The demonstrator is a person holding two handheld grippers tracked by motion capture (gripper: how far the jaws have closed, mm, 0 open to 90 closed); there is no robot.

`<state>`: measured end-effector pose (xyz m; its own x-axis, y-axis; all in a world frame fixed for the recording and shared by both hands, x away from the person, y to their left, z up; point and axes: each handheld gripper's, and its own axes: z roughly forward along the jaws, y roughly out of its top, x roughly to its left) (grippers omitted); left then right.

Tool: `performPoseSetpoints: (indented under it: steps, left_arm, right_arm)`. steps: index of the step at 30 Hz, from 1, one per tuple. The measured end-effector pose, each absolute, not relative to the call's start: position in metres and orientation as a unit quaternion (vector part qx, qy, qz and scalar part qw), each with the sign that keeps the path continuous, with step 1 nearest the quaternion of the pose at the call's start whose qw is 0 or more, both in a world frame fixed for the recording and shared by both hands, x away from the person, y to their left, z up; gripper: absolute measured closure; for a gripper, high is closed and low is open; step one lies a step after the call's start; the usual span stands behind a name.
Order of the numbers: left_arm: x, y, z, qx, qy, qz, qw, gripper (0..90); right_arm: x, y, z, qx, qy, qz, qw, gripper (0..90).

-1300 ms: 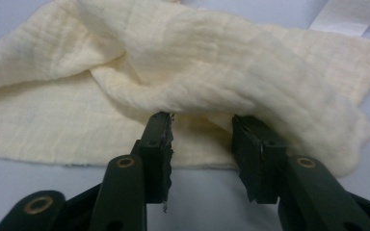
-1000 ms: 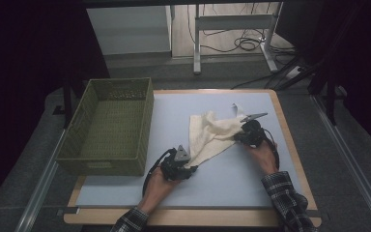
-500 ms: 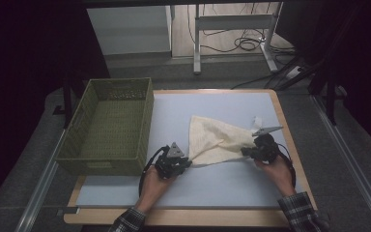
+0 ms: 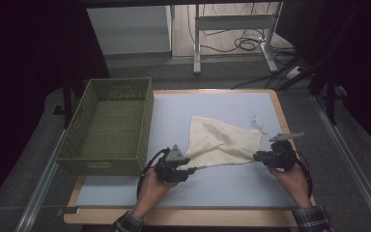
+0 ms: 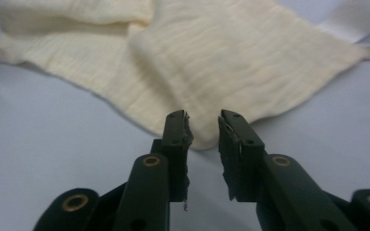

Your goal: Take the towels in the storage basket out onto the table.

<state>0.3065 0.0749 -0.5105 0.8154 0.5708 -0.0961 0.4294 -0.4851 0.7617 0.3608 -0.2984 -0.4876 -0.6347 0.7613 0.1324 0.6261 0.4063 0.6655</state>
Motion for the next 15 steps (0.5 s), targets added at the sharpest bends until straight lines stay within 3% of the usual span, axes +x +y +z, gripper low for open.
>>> performPoseSetpoints:
  steps: [3,6,10,12,13,15]
  left_arm:
    - [0.309,0.074,-0.519,0.863,0.294,0.078,0.403,57.8]
    - [0.315,0.075,-0.528,0.864,0.307,0.098,0.386,53.5]
    - [0.319,0.074,-0.539,0.865,0.307,0.118,0.379,52.7]
    - [0.320,0.074,-0.541,0.861,0.312,0.123,0.384,59.1]
    - [0.321,0.075,-0.540,0.859,0.317,0.124,0.383,63.6]
    - [0.321,0.075,-0.540,0.859,0.317,0.127,0.381,82.4]
  right_arm:
    - [0.356,-0.290,-0.495,0.403,0.842,0.349,0.085,75.7]
    - [0.359,-0.285,-0.503,0.408,0.842,0.337,0.104,63.5]
    - [0.368,-0.282,-0.509,0.412,0.842,0.324,0.128,60.5]
    - [0.367,-0.278,-0.514,0.408,0.846,0.306,0.155,72.0]
    - [0.366,-0.278,-0.514,0.405,0.846,0.307,0.160,82.4]
    - [0.363,-0.277,-0.514,0.406,0.845,0.312,0.153,86.6]
